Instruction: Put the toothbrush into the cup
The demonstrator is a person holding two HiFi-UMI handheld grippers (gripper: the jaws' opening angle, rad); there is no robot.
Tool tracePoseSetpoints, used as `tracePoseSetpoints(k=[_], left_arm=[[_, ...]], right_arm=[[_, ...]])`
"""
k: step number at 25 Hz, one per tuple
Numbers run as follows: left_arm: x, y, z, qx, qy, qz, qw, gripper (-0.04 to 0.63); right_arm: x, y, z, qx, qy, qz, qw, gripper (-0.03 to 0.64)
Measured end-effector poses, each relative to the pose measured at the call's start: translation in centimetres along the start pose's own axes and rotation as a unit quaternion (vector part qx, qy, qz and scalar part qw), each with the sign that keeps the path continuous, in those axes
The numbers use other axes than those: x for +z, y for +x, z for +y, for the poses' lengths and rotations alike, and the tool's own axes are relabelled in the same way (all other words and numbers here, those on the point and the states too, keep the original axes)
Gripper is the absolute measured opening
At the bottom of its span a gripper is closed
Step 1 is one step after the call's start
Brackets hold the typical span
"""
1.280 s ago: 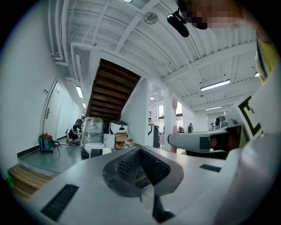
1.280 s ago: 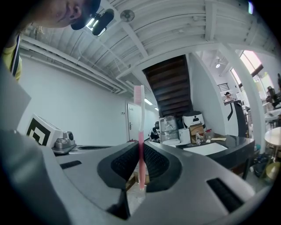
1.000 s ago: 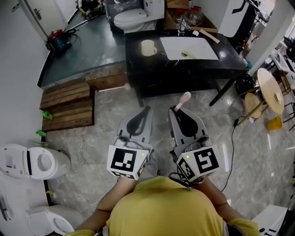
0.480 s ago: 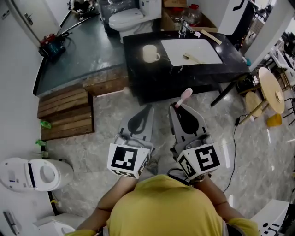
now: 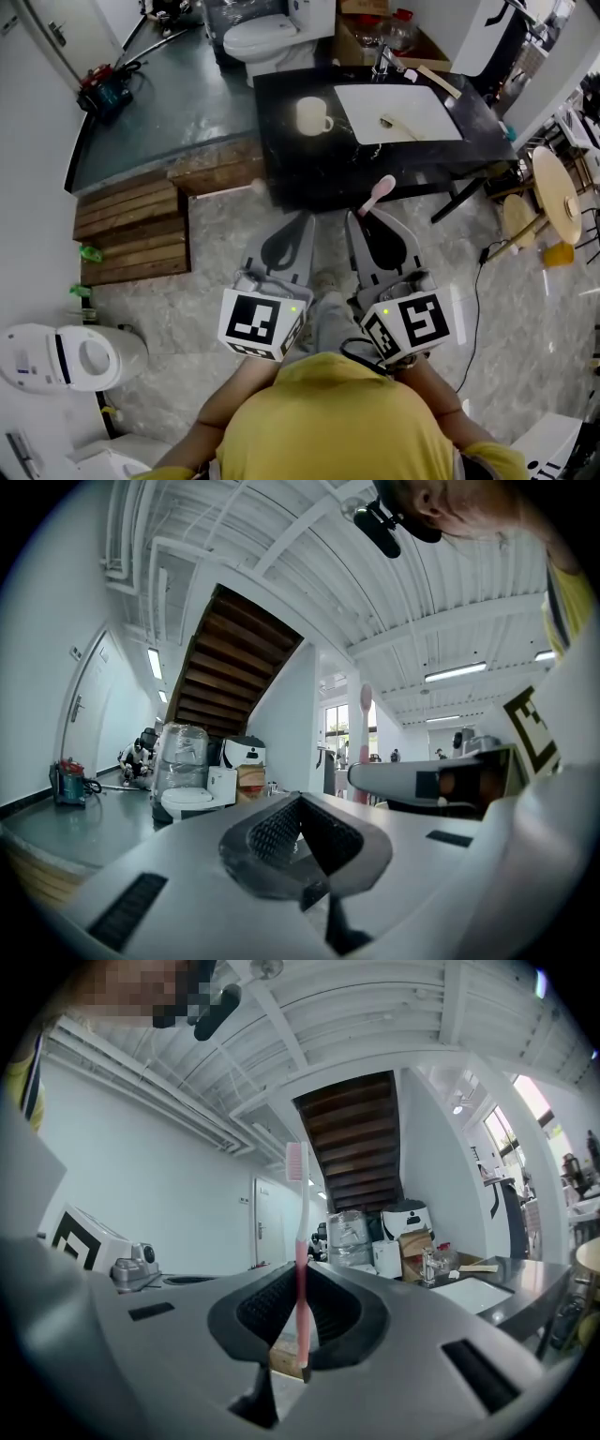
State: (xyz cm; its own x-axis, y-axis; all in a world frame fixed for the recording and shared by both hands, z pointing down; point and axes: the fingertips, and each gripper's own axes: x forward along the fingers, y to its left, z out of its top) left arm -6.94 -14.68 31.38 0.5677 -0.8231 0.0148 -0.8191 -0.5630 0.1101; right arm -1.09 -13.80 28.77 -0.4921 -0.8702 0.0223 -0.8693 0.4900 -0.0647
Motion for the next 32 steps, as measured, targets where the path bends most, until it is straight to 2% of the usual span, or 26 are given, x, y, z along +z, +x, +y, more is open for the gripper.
tracePoseSetpoints(k=[12, 21, 32], left_arm=[[0.3, 9.8, 5.7, 0.016, -0.003, 0.002, 0.9999, 0.011], [1.0, 17.2, 9.3, 0.038, 0.0, 0.003, 0.9993, 0.011], [0.2, 20.8, 12.0, 0.065, -0.004, 0.019, 0.9977, 0.011]], right_arm=[[-0.1, 10.0, -6.3, 0.02, -0.003, 0.01, 1.0, 0.046], [0.0, 17.0, -11.2, 0.051, -0.008, 0.021, 0.998, 0.046], [-0.3, 21.8, -14.4, 0.071, -0.004, 0.022, 0.997, 0.046]])
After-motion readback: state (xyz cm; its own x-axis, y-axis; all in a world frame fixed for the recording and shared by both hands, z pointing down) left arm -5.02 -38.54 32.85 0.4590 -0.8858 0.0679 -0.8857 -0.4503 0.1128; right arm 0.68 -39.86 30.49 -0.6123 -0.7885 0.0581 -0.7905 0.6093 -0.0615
